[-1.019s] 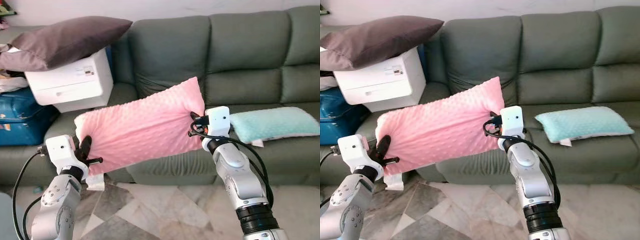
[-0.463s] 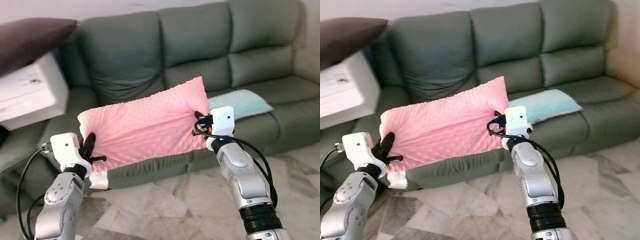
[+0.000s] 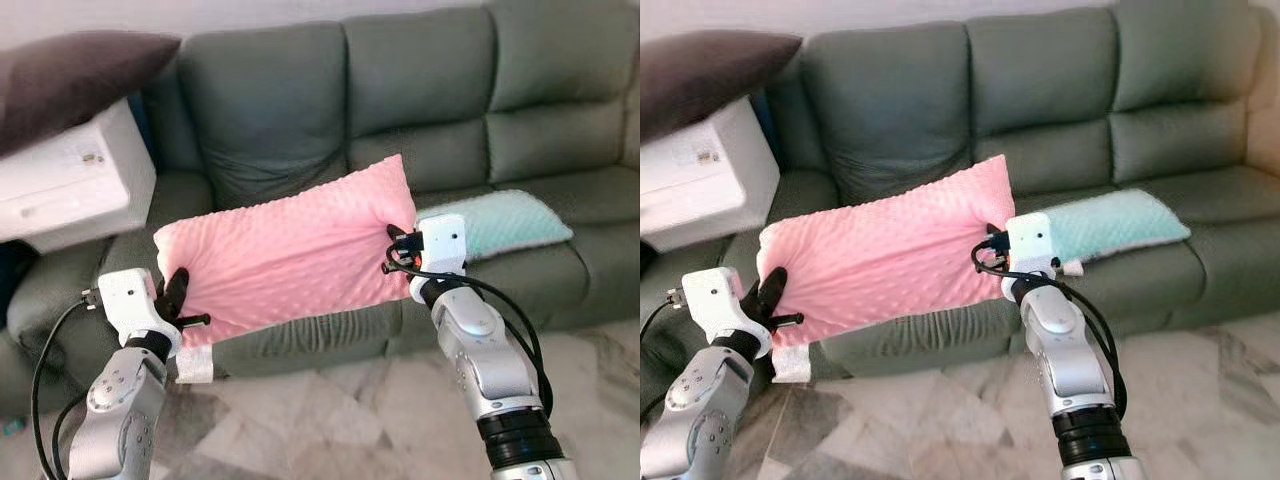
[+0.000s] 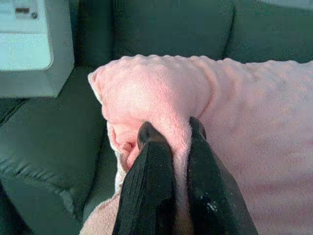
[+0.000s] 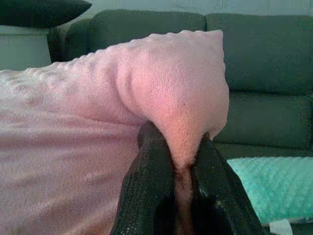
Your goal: Move the pillow to the sofa
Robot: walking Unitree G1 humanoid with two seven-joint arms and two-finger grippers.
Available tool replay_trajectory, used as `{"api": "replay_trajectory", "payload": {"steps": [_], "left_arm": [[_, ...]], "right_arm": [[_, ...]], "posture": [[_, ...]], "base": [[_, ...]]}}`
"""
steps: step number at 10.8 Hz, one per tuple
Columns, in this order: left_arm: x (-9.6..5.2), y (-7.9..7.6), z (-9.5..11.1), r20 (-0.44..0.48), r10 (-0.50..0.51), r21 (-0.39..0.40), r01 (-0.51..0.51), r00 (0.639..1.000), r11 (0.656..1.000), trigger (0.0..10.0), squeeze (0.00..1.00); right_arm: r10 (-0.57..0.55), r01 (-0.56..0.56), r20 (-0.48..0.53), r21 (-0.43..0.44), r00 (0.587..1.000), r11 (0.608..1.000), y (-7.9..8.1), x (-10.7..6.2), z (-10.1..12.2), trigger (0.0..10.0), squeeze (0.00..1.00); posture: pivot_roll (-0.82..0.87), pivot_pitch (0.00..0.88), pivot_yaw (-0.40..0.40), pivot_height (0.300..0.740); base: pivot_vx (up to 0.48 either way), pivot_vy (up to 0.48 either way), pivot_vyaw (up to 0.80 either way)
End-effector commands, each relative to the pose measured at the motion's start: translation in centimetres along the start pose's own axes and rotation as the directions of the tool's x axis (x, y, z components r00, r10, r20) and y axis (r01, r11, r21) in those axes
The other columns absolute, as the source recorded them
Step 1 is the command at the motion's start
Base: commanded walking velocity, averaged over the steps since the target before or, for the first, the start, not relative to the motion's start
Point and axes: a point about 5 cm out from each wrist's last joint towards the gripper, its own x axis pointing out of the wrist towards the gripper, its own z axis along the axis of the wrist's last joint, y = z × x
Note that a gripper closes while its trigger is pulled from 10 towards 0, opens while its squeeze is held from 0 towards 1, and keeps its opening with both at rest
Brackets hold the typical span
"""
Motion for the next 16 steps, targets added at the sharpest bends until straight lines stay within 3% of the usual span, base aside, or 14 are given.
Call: {"api": "replay_trajectory", "payload": {"steps": [1,10,14,16], "left_arm": [[-0.04,0.7,0.4,0.018,0.023,0.009,-0.023,1.0,1.0,10.0,0.0],[-0.07,0.35,0.15,0.001,0.008,0.016,-0.008,1.0,1.0,10.0,0.0],[0.16,0.18,-0.11,-0.019,0.018,-0.014,-0.018,1.0,1.0,10.0,0.0],[0.18,-0.03,-0.12,-0.024,0.0,-0.001,0.0,1.0,1.0,10.0,0.0]], "right_arm": [[-0.002,0.002,0.039,-0.01,0.999,1.0,-0.04,0.13,0.97,10.0,0.0],[-0.005,0.005,0.034,-0.005,0.999,1.0,0.11,0.06,0.78,10.0,0.0],[-0.006,0.006,0.032,-0.005,0.999,1.0,0.09,0.08,0.79,10.0,0.0],[-0.005,0.006,0.032,-0.006,0.999,1.0,0.07,0.06,0.78,10.0,0.0]], "posture": [[-0.22,0.0,0.091,0.74],[-0.22,0.0,0.096,0.74],[-0.22,0.0,0.095,0.74],[-0.22,0.0,0.094,0.74]], "base": [[0.461,0.0,0.0],[0.456,0.0,0.0],[0.0,0.0,0.0],[0.0,0.435,0.0]]}}
